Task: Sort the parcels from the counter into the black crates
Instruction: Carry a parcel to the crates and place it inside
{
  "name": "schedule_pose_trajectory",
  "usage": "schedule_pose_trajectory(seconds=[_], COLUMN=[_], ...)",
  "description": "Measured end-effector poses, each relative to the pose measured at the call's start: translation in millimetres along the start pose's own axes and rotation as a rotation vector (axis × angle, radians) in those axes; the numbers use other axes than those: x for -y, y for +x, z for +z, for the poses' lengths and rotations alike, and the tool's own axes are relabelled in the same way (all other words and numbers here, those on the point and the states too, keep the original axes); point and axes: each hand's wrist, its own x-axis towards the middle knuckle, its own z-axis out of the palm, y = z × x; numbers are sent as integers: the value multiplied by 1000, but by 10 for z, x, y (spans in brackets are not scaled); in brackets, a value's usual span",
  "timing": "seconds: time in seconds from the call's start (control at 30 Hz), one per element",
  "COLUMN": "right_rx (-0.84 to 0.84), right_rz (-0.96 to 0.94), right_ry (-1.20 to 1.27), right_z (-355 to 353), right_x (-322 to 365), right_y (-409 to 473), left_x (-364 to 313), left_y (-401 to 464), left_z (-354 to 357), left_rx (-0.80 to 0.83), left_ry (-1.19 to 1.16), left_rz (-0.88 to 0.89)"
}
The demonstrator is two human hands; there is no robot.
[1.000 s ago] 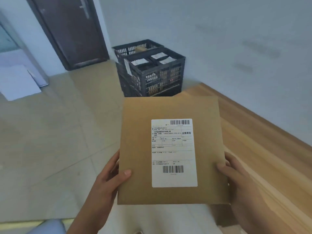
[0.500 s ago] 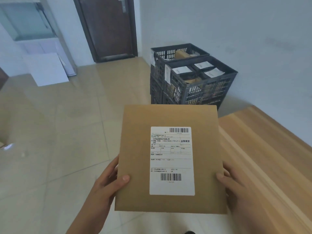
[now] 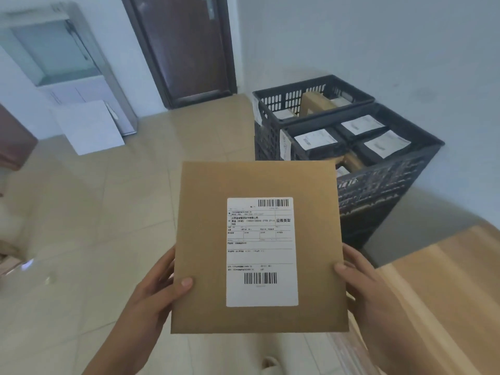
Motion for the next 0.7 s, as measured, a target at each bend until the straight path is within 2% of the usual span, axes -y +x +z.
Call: schedule_pose_trajectory(seconds=[0.3,0.5,0.7], right_rx=[159,126,-6], right_rz=[48,34,105], right_ry=[-112,-178,-222], right_z=[654,1135,1567], right_x=[548,828,1257], right_y=[1640,2714,3677], left_x=[-297,-499,-1117], left_y=[1392,2708,4115], left_z=[-366,-739,-1009], left_rx=[-147,-85,87], left_ry=[-59,-72,14], left_rz=[-20,-70,-122])
